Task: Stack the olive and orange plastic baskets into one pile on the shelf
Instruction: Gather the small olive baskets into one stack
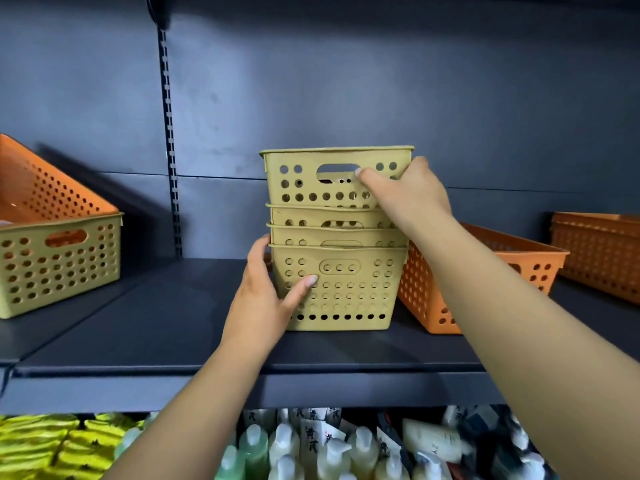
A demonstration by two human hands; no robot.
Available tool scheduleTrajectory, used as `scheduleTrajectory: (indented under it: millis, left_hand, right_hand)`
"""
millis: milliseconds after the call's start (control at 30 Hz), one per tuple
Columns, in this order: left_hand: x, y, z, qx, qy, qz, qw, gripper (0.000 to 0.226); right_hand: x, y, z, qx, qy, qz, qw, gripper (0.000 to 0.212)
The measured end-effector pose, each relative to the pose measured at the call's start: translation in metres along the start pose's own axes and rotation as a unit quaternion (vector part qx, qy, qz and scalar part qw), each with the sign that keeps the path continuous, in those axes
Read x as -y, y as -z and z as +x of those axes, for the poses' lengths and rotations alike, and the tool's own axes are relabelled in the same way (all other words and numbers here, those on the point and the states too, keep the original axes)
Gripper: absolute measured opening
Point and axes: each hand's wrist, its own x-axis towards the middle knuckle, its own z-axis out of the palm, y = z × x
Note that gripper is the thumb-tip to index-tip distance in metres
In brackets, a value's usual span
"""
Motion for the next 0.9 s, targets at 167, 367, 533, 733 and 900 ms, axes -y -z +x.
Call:
scheduleTrajectory:
  millis: [167, 367, 533, 733, 900]
  left_hand:
    - [0.001, -0.001, 0.000, 0.001, -0.003, -0.002, 1.000, 0.074]
    - [0.001, -0.001, 0.000, -0.001, -0.011, -0.003, 1.000, 0.075]
    - [0.001, -0.003, -0.002, 0.003, 0.001, 0.010, 1.000, 0.084]
    - [-0.028, -0.001, -0.041, -0.119, -0.113, 0.008, 0.986, 0.063]
    - [-0.069, -0.037, -0.071, 0.119, -0.189, 0.078, 0.972, 0.047]
  right_hand:
    - [-0.022, -0.007, -0.015, 0.020, -0.003, 0.001, 1.000, 0.075]
    - [-0.031, 0.003, -0.019, 0.037, 0.042, 0.010, 0.998, 0.085]
    - [-0.038, 0.015, -0.022, 0.157, 0.111, 0.032, 0.981, 0.075]
    - [-0.082, 0.071, -0.024, 0.164, 0.067, -0.136, 0.975, 0.087]
    - [-0.112, 0.089, -0.034, 0.119, 0.049, -0.303, 0.944, 0.063]
